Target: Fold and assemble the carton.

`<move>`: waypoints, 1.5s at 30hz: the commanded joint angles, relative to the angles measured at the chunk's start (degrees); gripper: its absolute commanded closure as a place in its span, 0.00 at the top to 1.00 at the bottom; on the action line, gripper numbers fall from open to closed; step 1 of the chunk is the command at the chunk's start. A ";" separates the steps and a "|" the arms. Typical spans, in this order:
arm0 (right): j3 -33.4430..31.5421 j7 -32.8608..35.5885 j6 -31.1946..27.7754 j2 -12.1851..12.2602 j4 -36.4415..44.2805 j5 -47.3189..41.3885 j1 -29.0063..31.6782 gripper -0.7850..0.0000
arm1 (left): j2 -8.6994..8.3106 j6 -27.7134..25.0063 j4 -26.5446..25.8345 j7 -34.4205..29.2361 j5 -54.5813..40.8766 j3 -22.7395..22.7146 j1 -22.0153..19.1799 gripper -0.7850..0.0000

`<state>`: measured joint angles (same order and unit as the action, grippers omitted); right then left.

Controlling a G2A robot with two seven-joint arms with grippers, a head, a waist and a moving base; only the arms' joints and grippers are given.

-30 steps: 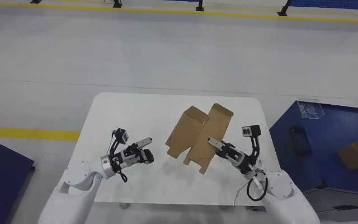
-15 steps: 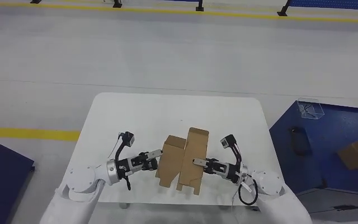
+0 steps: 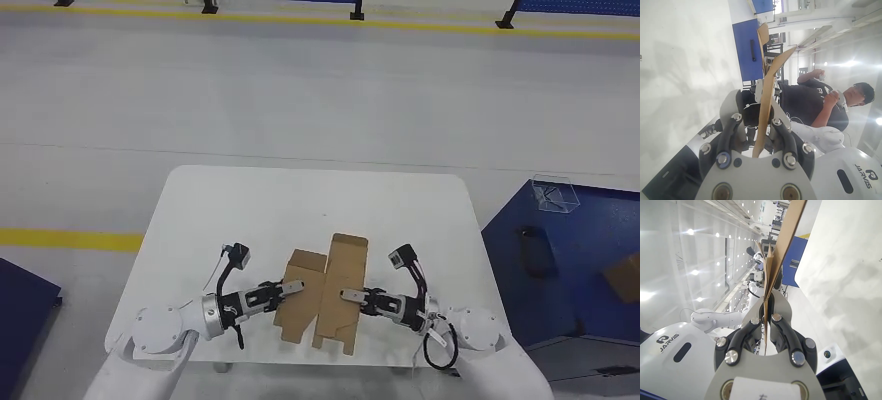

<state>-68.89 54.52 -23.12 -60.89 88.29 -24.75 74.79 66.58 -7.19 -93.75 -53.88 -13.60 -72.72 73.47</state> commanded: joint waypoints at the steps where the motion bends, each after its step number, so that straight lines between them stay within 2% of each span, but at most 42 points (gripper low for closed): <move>1: -0.35 0.10 0.32 0.06 -0.39 -0.25 0.06 0.48 | -0.07 -0.14 -0.06 0.04 -0.31 -0.14 0.04 0.00; 2: -0.70 -0.10 0.48 0.09 -0.70 -0.59 0.01 1.00 | -0.10 -0.19 -0.23 -0.11 -0.93 -0.23 0.14 0.00; 5: -2.02 -1.18 0.84 0.11 -2.04 -3.34 0.02 1.00 | -0.24 -1.08 -0.80 -0.02 -1.65 -0.79 0.46 0.00; 8: -3.87 -3.87 2.17 -0.13 -4.06 -10.83 -0.10 1.00 | -0.37 -2.58 -1.46 0.43 -1.26 -1.02 0.94 0.00; 11: -4.50 -2.55 6.99 -0.36 -5.88 -19.23 -0.42 1.00 | -0.45 -4.96 -2.15 0.50 -0.86 -0.91 1.43 0.00; 13: -4.79 -1.69 8.85 -0.41 -6.76 -21.13 -0.87 1.00 | -0.54 -6.75 -2.54 0.59 0.16 -0.77 1.84 0.00; 14: -4.71 -1.09 9.71 -0.46 -7.05 -22.02 -0.97 0.94 | -0.57 -7.66 -2.83 0.70 0.52 -0.71 2.02 0.00; 15: -4.70 -0.72 10.42 -0.51 -7.34 -22.69 -1.10 0.76 | -0.60 -8.39 -3.05 0.66 0.71 -0.61 2.22 0.00; 16: -4.68 -0.59 11.11 -0.58 -7.58 -23.61 -1.13 0.48 | -0.63 -9.05 -3.31 -0.08 0.39 -0.34 2.45 0.00; 19: -4.22 0.78 12.74 -0.74 -7.64 -24.83 -1.14 0.26 | -0.77 -10.46 -3.51 -0.66 0.08 -0.43 2.81 0.00; 22: -4.11 1.16 12.95 -0.80 -7.48 -24.24 -1.08 0.18 | -0.88 -10.71 -3.84 -0.24 1.11 -0.18 3.05 0.00; 24: -3.82 1.28 13.26 -0.85 -7.29 -23.37 -0.98 0.04 | -0.91 -10.85 -3.94 0.06 1.21 0.04 3.17 0.00; 25: -3.79 1.21 13.25 -0.86 -7.19 -22.93 -1.00 0.00 | -0.92 -10.85 -3.91 0.25 1.34 0.15 3.17 0.00; 33: -3.40 -1.37 11.74 -1.07 -6.86 -18.57 -0.95 0.00 | -0.97 -10.94 -3.45 1.48 2.18 1.39 2.98 0.00; 36: -2.78 -0.81 13.53 -1.26 -7.02 -20.11 -0.86 0.00 | -1.01 -10.99 -3.25 1.93 2.47 1.65 2.87 0.00; 37: -2.78 -0.81 13.53 -1.26 -7.02 -20.11 -0.86 0.00 | -1.02 -10.93 -3.11 2.27 2.69 1.65 2.77 0.31; 38: -2.78 -0.81 13.53 -1.26 -7.02 -20.11 -0.86 0.00 | -1.03 -10.77 -2.98 2.88 3.15 1.68 2.69 1.00; 42: -3.03 -1.32 13.24 -1.30 -6.41 -20.65 -0.66 0.00 | -1.03 -10.57 -2.89 3.04 3.30 1.71 2.67 1.00; 45: -4.63 -1.26 9.27 -1.16 -5.03 -19.54 0.33 0.00 | -1.03 -10.57 -2.89 3.04 3.30 1.71 2.67 1.00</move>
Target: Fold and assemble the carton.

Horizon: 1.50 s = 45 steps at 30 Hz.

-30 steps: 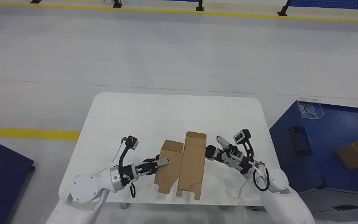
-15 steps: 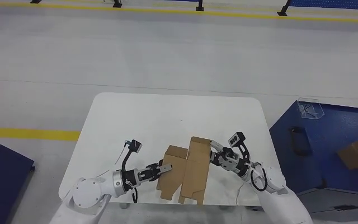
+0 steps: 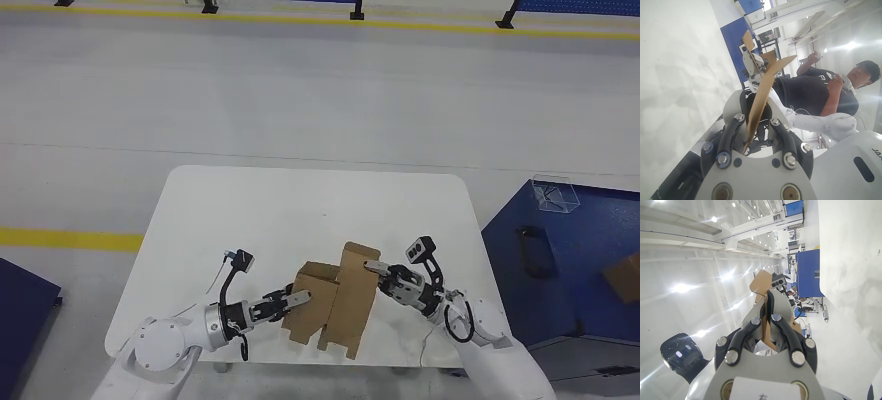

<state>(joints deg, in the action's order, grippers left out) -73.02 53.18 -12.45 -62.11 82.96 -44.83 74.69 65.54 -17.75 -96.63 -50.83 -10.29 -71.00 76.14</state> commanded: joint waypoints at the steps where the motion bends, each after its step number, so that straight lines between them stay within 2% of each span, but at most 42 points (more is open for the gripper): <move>1: -0.95 0.11 -2.48 0.11 0.68 1.16 0.70 0.00 | 0.00 -0.01 0.00 -0.01 0.00 0.00 0.00 1.00; 4: -1.85 -1.01 -4.99 0.26 1.50 4.55 1.47 0.00 | -0.03 -0.67 -0.86 1.26 1.31 -0.30 -0.07 1.00; 11: -2.41 -4.76 -9.06 0.27 3.40 11.38 2.78 0.00 | -0.30 -10.08 -8.74 10.03 14.47 -0.47 4.41 1.00; 24: -1.00 -6.60 -8.61 -0.34 3.34 11.50 2.25 0.00 | -0.65 -13.48 -14.78 8.01 17.35 4.08 7.50 1.00; 35: 1.27 -4.34 -5.49 -1.13 1.93 6.23 0.87 0.00 | -0.04 -11.81 -13.05 9.10 19.69 9.65 3.48 1.00; 41: -2.19 -3.33 -5.46 -0.89 0.70 2.42 0.79 0.00 | -0.14 -11.85 -11.53 10.77 18.71 8.85 2.64 1.00; 45: -5.62 -0.40 -4.46 -0.66 -0.04 -4.75 1.61 0.00 | -0.36 -12.34 -11.08 11.65 18.54 7.73 2.78 1.00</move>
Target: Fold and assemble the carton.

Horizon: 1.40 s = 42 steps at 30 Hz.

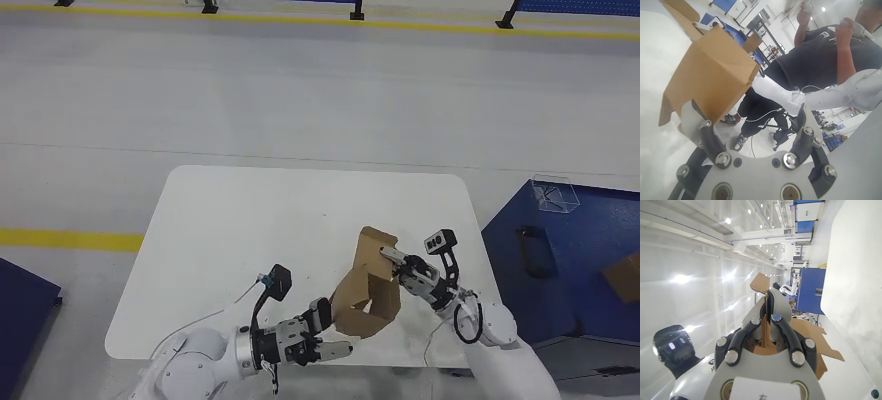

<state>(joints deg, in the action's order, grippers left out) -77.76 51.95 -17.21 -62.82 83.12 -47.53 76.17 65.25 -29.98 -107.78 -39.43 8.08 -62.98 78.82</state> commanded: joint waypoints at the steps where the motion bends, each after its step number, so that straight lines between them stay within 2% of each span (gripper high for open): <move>1: -0.87 0.82 0.29 0.06 -0.20 -2.05 0.14 0.00 | -0.12 -0.17 0.02 0.60 0.42 -0.64 0.20 1.00; 12: -0.87 0.61 0.48 0.03 -0.06 -2.41 0.18 0.00 | -0.16 -0.32 -0.09 1.02 0.50 -0.92 0.29 1.00; 14: -1.06 0.39 2.87 -0.22 0.62 -7.62 0.46 0.00 | -0.17 0.15 -0.12 2.34 1.31 -1.62 0.25 1.00; 17: -2.49 0.91 6.56 -0.41 -1.21 -14.78 -0.26 0.00 | -0.34 -0.60 -2.15 10.42 5.68 -5.05 2.86 1.00; 19: -3.09 1.96 10.53 -0.61 -3.07 -20.54 -0.96 0.00 | -0.57 -0.86 -4.52 16.98 12.40 -8.66 5.51 1.00; 20: -3.27 2.45 12.46 -0.70 -4.11 -22.93 -1.39 0.00 | -0.60 -0.23 -6.13 21.29 17.06 -10.17 7.37 1.00; 22: -3.30 3.05 17.63 -0.95 -6.78 -28.18 -2.68 0.00 | -0.38 5.30 -9.75 33.98 29.67 -13.15 11.67 1.00; 25: -2.45 2.88 25.74 -1.52 -11.10 -35.82 -5.04 0.00 | -0.08 9.53 -13.10 47.13 46.67 -12.39 16.83 1.00; 29: 0.79 1.01 35.02 -2.36 -15.78 -39.98 -7.92 0.00 | 0.22 18.76 -14.81 54.88 68.70 -8.39 19.96 1.00; 32: 3.55 0.90 38.55 -2.94 -18.25 -39.28 -9.50 0.00 | 0.65 24.64 -14.51 55.83 77.93 -4.64 19.82 1.00; 36: 6.44 2.59 36.49 -3.63 -20.19 -35.46 -10.56 0.00 | 1.22 30.53 -13.67 54.03 88.78 -0.28 18.16 1.00; 42: 8.21 6.44 34.91 -4.27 -21.74 -33.36 -10.83 0.00 | 2.03 33.21 -13.89 49.33 93.35 3.97 16.18 1.00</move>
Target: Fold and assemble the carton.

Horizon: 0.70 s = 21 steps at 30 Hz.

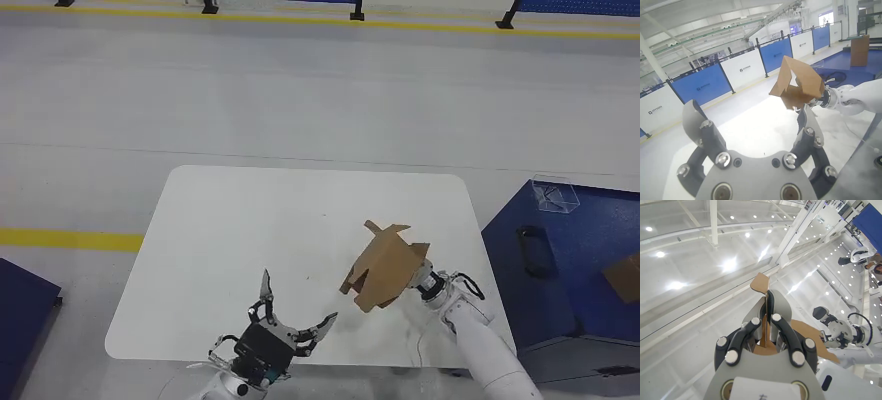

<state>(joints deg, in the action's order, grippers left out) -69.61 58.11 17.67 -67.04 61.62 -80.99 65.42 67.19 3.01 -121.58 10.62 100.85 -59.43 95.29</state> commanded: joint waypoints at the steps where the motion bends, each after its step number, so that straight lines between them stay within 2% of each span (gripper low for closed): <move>1: 0.12 0.55 -0.21 -0.09 -0.36 0.59 -0.17 0.00 | 0.18 0.10 -0.24 -0.99 1.07 0.98 -0.53 1.00; 6: 0.30 1.35 -0.34 -0.27 -0.46 1.75 0.06 0.00 | 0.60 2.18 0.92 -2.62 7.30 2.82 -2.24 1.00; 9: 0.56 1.42 -0.35 -0.42 -0.23 2.36 0.27 0.00 | 1.00 3.71 1.66 -3.31 9.51 4.20 -3.27 0.93; 16: 1.12 1.24 -0.13 -0.80 0.51 3.09 0.76 0.00 | 1.73 5.06 2.81 -5.04 13.59 6.55 -5.02 0.95; 21: 1.45 0.97 0.13 -1.04 1.05 3.68 0.94 0.00 | 2.18 5.82 3.71 -5.47 15.12 7.59 -5.80 0.92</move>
<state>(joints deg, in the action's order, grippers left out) -68.26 59.19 17.76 -68.03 62.57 -77.49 66.32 69.29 8.58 -118.08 5.24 115.39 -51.99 89.66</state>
